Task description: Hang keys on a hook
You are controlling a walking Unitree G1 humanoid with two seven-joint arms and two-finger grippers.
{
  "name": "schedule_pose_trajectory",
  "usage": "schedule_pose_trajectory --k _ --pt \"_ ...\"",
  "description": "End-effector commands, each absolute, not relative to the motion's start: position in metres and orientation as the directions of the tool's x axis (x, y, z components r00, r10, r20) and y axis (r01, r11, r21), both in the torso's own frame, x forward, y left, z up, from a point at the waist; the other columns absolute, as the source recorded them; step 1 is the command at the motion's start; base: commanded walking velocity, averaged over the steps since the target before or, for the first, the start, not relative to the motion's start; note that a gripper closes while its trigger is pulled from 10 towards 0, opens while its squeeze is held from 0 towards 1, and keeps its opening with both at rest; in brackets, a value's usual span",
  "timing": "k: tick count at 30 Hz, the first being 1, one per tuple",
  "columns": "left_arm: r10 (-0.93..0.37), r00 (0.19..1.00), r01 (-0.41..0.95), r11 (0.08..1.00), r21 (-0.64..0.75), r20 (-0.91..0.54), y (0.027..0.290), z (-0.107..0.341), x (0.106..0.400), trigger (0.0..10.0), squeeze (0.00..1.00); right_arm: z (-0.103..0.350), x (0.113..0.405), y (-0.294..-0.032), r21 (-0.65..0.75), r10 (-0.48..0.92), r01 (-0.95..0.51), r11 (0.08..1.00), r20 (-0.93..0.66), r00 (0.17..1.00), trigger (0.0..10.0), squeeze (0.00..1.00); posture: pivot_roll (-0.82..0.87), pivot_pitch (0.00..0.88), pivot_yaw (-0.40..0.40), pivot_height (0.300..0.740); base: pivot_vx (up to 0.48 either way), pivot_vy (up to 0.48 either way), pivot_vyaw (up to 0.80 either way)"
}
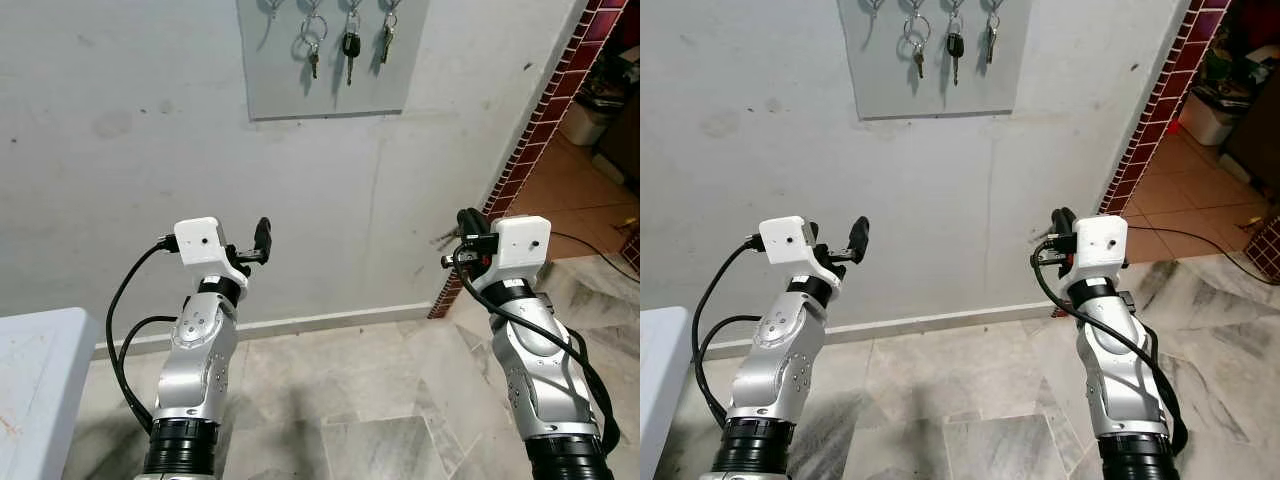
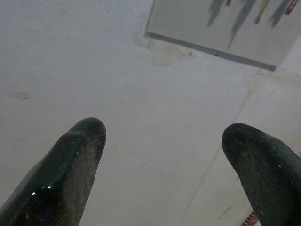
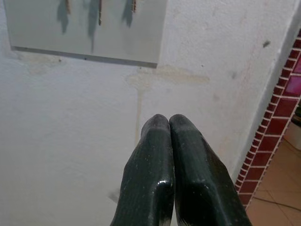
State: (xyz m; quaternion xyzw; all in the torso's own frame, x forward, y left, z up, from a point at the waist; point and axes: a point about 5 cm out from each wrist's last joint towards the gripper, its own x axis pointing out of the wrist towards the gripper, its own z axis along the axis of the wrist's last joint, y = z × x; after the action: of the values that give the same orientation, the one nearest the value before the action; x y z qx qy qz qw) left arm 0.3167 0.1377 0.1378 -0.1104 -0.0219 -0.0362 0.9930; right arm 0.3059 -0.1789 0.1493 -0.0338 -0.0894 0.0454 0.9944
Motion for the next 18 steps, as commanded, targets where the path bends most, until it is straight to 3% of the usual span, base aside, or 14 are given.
schedule_pose_trajectory --k 1,18 --pt "-0.066 0.996 0.08 0.972 -0.22 0.068 0.1376 0.1422 0.3175 10.0 0.0 0.1508 0.3077 -0.1777 -0.082 0.107 -0.094 0.992 0.177 0.978 10.0 0.0 -0.01 0.028 -0.02 0.74 0.352 0.0 0.0" --pt "-0.071 0.995 0.086 0.971 -0.222 0.073 0.1362 0.1437 0.3188 10.0 0.0 0.1508 0.3081 -0.1776 -0.08 0.108 -0.095 0.992 0.175 0.979 10.0 0.0 -0.02 0.035 -0.023 0.74 0.356 0.0 0.0"
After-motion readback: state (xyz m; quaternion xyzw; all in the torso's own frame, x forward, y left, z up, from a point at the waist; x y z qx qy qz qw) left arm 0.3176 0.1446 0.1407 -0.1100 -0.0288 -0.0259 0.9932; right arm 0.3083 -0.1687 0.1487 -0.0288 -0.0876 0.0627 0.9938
